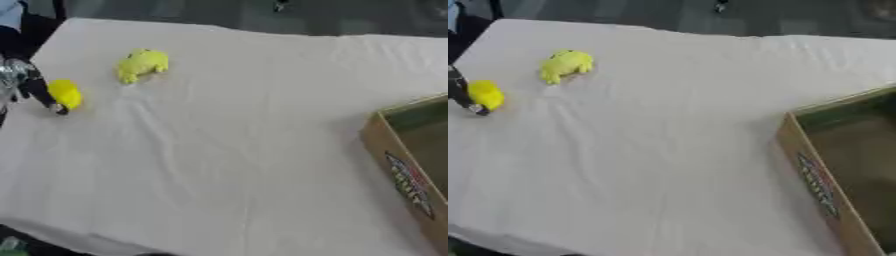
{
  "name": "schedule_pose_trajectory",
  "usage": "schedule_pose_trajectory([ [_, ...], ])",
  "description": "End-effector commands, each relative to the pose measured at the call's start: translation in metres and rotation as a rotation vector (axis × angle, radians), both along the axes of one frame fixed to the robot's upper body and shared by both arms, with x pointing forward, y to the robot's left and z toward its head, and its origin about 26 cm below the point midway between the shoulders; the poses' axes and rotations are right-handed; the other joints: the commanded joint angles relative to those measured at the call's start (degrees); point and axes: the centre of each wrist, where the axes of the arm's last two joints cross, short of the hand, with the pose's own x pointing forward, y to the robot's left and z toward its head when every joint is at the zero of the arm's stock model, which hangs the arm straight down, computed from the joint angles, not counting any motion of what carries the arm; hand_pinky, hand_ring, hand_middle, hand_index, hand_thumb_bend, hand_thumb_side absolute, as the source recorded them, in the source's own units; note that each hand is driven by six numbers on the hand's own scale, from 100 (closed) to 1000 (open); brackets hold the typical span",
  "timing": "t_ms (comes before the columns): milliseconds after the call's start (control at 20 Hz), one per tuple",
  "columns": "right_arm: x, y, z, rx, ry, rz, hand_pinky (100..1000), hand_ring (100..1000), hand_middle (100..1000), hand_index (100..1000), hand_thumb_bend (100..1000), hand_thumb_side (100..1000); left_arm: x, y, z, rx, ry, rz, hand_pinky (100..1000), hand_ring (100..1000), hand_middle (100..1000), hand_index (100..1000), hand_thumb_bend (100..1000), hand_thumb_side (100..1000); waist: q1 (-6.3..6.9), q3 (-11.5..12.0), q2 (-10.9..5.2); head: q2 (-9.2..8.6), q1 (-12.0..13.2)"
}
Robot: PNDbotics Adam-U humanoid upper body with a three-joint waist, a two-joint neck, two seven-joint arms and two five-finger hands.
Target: Pick up the objects with one hand, pass them to the other hand, and then place them into the box on the other side of the table.
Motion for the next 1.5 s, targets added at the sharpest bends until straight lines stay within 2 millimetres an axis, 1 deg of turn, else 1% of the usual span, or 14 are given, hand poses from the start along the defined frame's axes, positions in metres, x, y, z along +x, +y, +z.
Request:
schedule_pose_trajectory([
  [50,-0.001,0.001,0.009,-0.024,-0.023,0.009,1000,926,931,1000,100,527,-0.001,0.006,0.016,0.0,-0.022,0.006,712,748,655,645,453,162,-0.03,-0.1,-0.75,-0.1,0.2],
  [150,-0.001,0.001,0.009,-0.024,-0.023,0.012,1000,928,932,1000,100,527,-0.001,0.005,0.015,-0.002,-0.018,0.0,706,741,646,618,401,123,-0.07,-0.1,-0.78,-0.06,0.2],
  [350,-0.001,0.001,0.009,-0.027,-0.019,0.019,1000,930,933,1000,100,517,0.0,0.003,0.02,0.006,-0.034,-0.009,691,723,623,565,353,100,-0.09,0.1,-0.86,0.1,0.4],
  [550,-0.001,0.001,0.009,-0.028,-0.015,0.026,1000,930,933,1000,100,503,0.0,0.002,0.022,0.017,-0.051,-0.005,681,710,607,539,361,100,-0.14,0.1,-0.93,0.07,0.5],
  [600,-0.001,0.001,0.009,-0.029,-0.015,0.026,1000,930,933,1000,100,515,0.0,0.002,0.023,0.018,-0.058,-0.005,677,705,603,529,335,100,-0.16,0.1,-0.95,0.08,0.5],
  [650,-0.001,0.0,0.009,-0.03,-0.015,0.026,1000,930,933,1000,100,501,-0.001,0.002,0.024,0.02,-0.066,-0.006,674,701,596,521,371,100,-0.17,0.2,-0.96,0.08,0.5],
  [800,-0.002,0.0,0.009,-0.031,-0.014,0.025,1000,931,933,1000,100,501,-0.001,0.001,0.028,0.027,-0.096,-0.007,662,688,582,497,384,100,-0.16,0.2,-1.02,0.17,0.5],
  [1150,-0.002,-0.001,0.009,-0.036,-0.015,0.023,1000,930,932,1000,100,494,-0.007,-0.001,0.049,0.028,-0.2,-0.046,639,663,556,467,374,100,-0.12,0.5,-1.24,0.14,0.3],
  [1350,-0.003,-0.002,0.009,-0.038,-0.016,0.022,1000,930,931,1000,100,490,-0.014,-0.004,0.065,0.029,-0.275,-0.088,627,653,547,466,350,100,-0.18,0.6,-1.31,-0.02,0.2],
  [1500,-0.003,-0.002,0.009,-0.04,-0.017,0.02,1000,929,930,1000,100,488,-0.021,-0.007,0.075,0.032,-0.333,-0.122,623,649,545,475,354,100,-0.17,0.7,-1.27,-0.11,0.1],
])
